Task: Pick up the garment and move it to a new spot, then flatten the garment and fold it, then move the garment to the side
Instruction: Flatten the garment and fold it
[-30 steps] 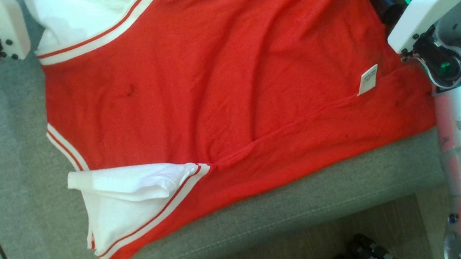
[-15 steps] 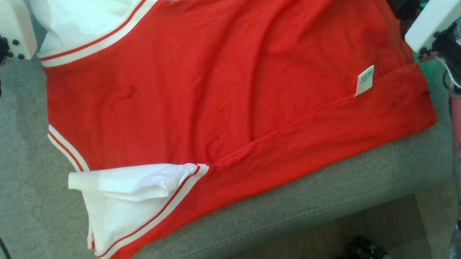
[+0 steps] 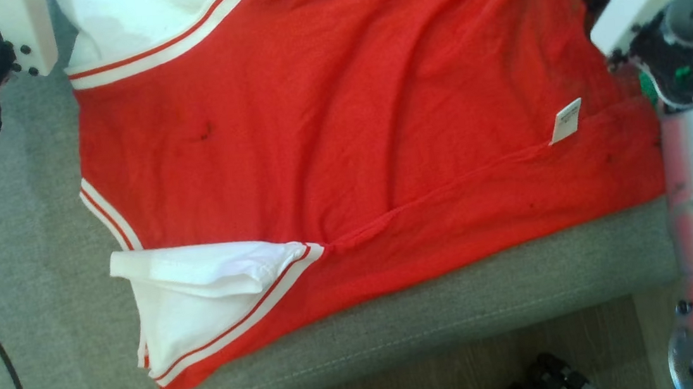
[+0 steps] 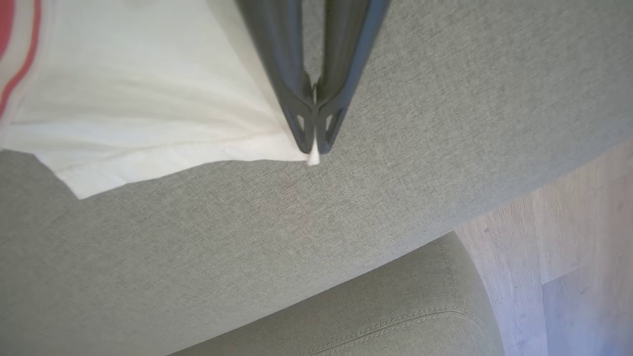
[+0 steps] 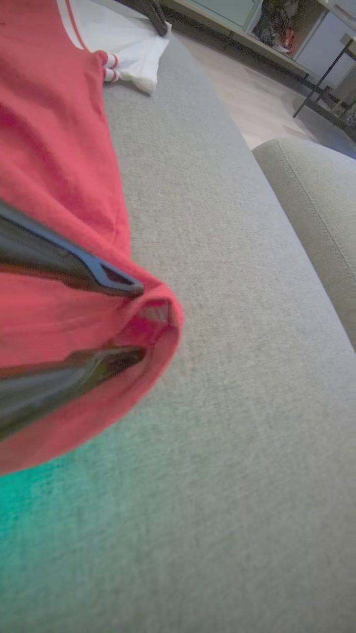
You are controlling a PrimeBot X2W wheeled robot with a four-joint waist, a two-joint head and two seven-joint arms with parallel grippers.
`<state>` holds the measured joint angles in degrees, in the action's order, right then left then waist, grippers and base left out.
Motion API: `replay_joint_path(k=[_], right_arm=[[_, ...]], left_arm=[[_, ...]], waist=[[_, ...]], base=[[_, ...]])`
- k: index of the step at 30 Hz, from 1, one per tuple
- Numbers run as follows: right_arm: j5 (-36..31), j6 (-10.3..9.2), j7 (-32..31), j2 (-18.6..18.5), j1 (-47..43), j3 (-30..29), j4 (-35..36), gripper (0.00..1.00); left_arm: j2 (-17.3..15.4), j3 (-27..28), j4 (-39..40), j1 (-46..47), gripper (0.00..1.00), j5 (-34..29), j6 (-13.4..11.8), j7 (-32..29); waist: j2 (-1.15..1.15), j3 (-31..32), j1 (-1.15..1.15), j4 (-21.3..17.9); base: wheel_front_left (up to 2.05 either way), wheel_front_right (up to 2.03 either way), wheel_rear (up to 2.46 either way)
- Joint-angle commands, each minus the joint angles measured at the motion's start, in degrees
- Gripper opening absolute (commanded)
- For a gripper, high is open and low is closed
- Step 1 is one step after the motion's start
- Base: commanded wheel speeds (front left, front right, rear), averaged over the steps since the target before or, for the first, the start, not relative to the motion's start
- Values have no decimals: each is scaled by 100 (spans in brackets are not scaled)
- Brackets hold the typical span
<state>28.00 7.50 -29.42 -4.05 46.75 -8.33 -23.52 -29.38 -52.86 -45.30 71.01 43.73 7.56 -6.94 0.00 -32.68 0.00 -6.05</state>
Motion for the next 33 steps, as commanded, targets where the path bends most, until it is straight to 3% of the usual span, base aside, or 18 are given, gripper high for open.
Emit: replay_joint_path(k=[1, 3, 15, 25, 33], right_arm=[[-71, -1, 102, 56, 257, 78, 42, 34], [-146, -1, 163, 34, 372, 119, -120, 0], [-140, -1, 557, -240, 792, -32, -497, 0], [-76, -1, 850, -475, 1288, -183, -761, 0], [194, -1, 585, -893, 726, 200, -338, 0]], left_arm=[[-235, 137, 42, 332, 0, 57, -8, 69], [-223, 80, 17, 348, 0, 91, -8, 100], [-330, -154, -66, 521, 0, 141, -8, 746], [-287, -52, -281, 940, 0, -88, -49, 1896], [-145, 178, 305, 538, 0, -81, -29, 2186]], waist=[[0, 11, 0, 22], [0, 19, 0, 35], [0, 87, 0, 62], [0, 99, 0, 134], [0, 319, 0, 410]], base=[[0, 0, 0], [0, 0, 0], [0, 0, 0], [0, 0, 0], [0, 0, 0]])
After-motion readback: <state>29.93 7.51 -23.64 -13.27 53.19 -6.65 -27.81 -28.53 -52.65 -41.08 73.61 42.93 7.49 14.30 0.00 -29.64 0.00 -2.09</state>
